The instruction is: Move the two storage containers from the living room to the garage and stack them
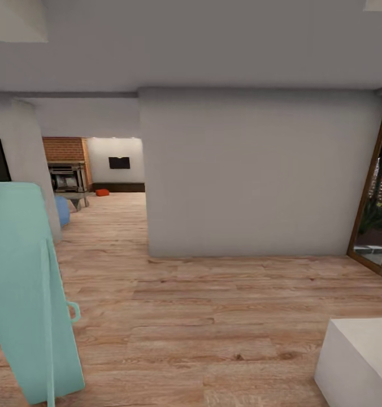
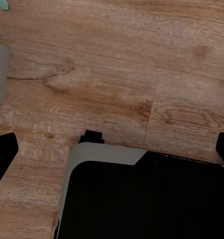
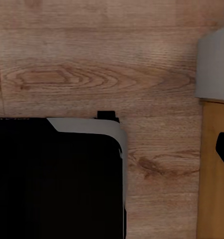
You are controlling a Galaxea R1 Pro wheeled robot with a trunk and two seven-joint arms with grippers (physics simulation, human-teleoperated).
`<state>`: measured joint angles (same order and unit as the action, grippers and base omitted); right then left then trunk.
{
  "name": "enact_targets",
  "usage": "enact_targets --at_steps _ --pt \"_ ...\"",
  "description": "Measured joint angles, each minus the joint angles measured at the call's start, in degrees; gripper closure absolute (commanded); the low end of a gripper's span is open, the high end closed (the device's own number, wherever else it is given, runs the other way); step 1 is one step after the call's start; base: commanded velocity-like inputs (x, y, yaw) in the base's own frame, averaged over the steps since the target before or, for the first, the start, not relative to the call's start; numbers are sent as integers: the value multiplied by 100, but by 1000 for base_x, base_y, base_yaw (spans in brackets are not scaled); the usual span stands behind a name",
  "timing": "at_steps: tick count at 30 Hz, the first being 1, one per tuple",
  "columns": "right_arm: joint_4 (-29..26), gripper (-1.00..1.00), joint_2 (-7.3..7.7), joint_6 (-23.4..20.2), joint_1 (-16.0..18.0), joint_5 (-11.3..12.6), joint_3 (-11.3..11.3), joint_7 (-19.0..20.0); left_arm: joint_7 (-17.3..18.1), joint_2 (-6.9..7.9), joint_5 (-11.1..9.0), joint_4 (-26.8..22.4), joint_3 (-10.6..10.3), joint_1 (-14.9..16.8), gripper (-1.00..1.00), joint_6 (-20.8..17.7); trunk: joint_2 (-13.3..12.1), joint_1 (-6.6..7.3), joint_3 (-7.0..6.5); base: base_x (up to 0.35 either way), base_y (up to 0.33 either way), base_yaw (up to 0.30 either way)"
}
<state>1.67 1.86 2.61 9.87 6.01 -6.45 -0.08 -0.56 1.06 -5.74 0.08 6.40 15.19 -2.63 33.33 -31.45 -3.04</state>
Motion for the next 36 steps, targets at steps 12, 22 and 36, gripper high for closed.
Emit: enact_targets --at_steps 12,22,36 --pt "0 -100 -9 58 -1 -18 0 0 0 1 -4 0 0 0 -100 6 0 0 0 323 0 0" --pt "0 -100 -12 49 1 -37 -5 0 -6 9 -10 0 0 0 -100 49 0 0 0 323 0 0" --pt "0 -100 -10 43 1 -51 -17 0 -9 9 -10 0 0 0 -100 55 0 0 0 323 0 0"
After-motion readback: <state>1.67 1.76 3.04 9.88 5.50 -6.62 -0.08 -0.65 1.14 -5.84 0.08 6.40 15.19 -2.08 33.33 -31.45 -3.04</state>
